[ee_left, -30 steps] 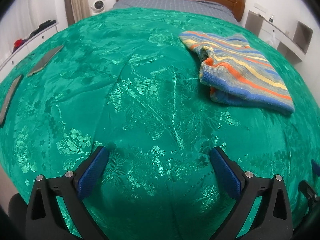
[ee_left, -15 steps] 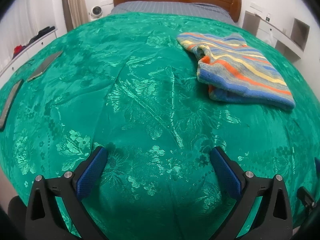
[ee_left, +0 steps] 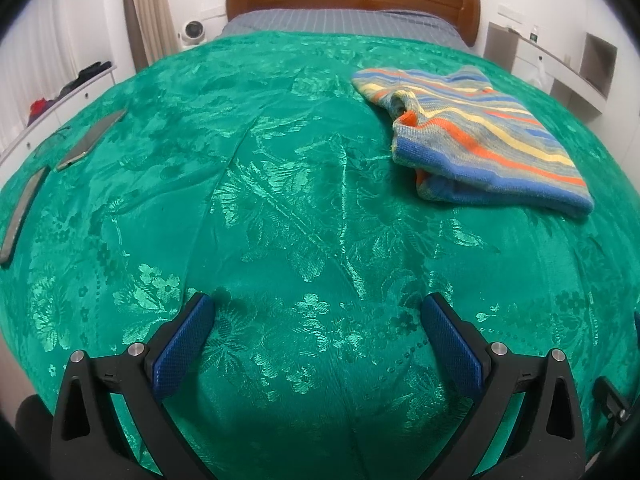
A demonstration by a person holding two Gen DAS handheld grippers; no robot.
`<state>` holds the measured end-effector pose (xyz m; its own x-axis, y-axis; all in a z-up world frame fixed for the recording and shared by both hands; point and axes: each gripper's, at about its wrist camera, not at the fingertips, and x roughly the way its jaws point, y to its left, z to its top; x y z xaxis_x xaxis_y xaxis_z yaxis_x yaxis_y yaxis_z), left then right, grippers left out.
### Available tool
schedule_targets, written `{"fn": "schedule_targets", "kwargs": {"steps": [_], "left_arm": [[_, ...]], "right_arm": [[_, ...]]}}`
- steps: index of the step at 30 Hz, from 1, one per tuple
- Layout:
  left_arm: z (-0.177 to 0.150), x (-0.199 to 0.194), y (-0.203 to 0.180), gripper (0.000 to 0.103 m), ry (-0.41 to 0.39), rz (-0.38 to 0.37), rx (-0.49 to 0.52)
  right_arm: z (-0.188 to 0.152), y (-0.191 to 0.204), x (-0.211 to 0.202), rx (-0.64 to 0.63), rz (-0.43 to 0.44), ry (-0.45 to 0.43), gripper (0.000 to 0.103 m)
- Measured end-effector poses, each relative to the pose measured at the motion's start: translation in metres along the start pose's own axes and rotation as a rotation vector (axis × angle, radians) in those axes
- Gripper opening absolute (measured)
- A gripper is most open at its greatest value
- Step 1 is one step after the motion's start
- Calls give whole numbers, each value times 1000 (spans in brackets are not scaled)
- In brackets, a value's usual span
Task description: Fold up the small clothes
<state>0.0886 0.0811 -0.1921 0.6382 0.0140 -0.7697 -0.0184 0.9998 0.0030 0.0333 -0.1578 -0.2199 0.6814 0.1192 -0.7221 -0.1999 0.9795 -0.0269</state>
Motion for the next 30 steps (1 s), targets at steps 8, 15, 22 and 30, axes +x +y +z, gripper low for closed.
{"fn": "schedule_targets", "kwargs": {"steps": [8, 15, 22, 30], "left_arm": [[-1, 0, -1, 103, -4, 3, 2], [-1, 0, -1, 103, -4, 3, 2], [-1, 0, -1, 103, -5, 3, 2], [-1, 0, -1, 103, -6, 3, 2]], "right_arm": [[-3, 4, 0, -6, -17, -8, 103], [-4, 6, -1, -7, -24, -11, 103], [-5, 8, -1, -4, -42, -13, 103], [-4, 8, 0, -9, -44, -10, 103]]}}
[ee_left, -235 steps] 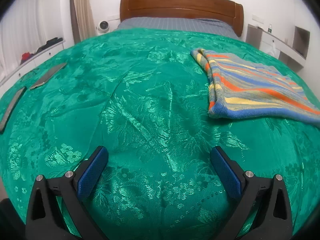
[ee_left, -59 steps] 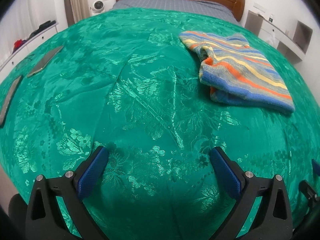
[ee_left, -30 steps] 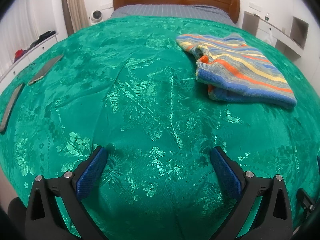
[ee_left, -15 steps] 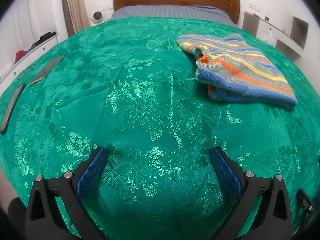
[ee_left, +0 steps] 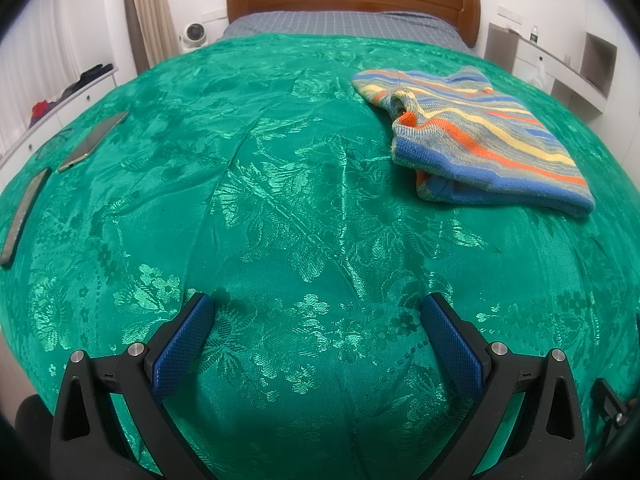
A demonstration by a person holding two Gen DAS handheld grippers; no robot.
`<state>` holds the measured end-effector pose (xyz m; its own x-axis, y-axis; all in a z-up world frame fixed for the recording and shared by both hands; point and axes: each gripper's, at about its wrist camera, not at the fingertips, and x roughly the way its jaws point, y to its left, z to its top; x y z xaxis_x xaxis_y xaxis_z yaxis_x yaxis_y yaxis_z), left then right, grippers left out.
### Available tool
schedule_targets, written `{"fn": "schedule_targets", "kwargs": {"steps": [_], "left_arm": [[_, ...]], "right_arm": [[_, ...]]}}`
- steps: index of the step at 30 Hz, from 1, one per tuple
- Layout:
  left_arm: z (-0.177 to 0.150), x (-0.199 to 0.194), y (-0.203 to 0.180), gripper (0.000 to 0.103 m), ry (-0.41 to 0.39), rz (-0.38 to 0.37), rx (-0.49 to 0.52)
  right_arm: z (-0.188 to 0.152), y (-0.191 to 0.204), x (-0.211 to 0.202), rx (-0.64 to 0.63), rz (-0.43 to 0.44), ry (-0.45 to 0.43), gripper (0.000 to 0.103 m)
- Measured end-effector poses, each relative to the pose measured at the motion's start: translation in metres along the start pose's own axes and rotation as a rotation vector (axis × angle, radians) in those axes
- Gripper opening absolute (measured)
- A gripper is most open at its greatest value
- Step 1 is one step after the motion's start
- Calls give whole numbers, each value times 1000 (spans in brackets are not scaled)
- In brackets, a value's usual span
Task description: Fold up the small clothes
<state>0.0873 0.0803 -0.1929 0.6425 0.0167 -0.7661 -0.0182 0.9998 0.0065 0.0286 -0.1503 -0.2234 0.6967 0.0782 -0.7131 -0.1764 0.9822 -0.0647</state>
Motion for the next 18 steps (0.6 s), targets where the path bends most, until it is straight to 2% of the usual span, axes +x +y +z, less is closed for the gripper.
{"fn": "schedule_targets", "kwargs": {"steps": [18], "left_arm": [[-1, 0, -1, 103, -3, 1, 1]], "right_arm": [[0, 2, 0, -3, -11, 5, 103]]}}
